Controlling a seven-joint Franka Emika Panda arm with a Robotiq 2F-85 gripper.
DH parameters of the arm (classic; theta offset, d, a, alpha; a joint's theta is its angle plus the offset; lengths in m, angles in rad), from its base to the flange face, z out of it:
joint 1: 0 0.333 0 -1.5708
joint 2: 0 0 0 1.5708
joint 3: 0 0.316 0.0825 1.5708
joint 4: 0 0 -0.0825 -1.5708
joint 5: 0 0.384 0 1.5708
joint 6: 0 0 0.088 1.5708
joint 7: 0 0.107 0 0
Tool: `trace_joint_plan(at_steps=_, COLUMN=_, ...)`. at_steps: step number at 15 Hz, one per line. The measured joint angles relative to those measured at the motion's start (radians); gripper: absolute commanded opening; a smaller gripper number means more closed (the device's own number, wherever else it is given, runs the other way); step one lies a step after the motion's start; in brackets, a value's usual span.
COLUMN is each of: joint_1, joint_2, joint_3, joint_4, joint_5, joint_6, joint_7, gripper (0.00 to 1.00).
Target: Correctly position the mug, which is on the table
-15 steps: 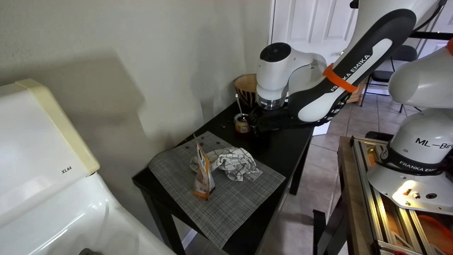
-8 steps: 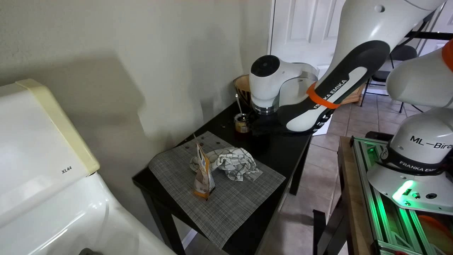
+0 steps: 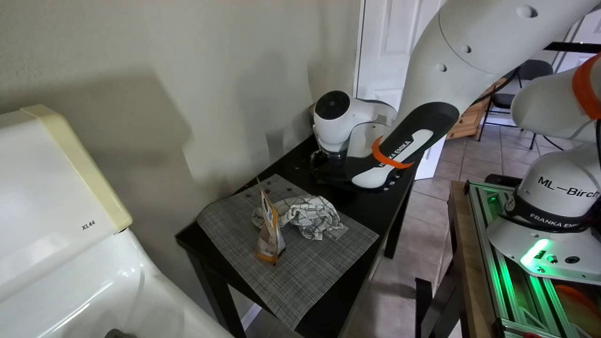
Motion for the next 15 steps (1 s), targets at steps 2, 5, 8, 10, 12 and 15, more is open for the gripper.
trace_joint_plan(at_steps=2, joint_1=-0.03, joint_2=-0.05, joint_3=0.053, joint_4=0.036, joint_5=0.049, joint_6=0.0, joint_7=0.0, gripper=1.0)
trace_joint_plan(at_steps=5, joint_1=-0.052, joint_2=-0.124, joint_3=0.111, joint_4=0.082, joint_5=0.111, joint_6=0.0, joint_7=0.0, gripper=1.0)
trace_joint_plan(at_steps=8, joint_1=-0.055, joint_2=-0.193, joint_3=0.139, joint_4=0.114, joint_5=0.163, joint_6=0.0, joint_7=0.0, gripper=1.0)
trace_joint_plan(at_steps=10, joint_1=-0.058, joint_2=-0.232, joint_3=0.15, joint_4=0.129, joint_5=0.188, joint_6=0.0, joint_7=0.0, gripper=1.0)
trace_joint_plan(at_steps=12, joint_1=-0.061, joint_2=-0.265, joint_3=0.159, joint_4=0.142, joint_5=0.208, joint_6=-0.001, joint_7=0.0, gripper=1.0)
trace_joint_plan(at_steps=15, joint_1=-0.061, joint_2=-0.306, joint_3=0.168, joint_4=0.157, joint_5=0.227, joint_6=-0.002, joint_7=0.0, gripper=0.72)
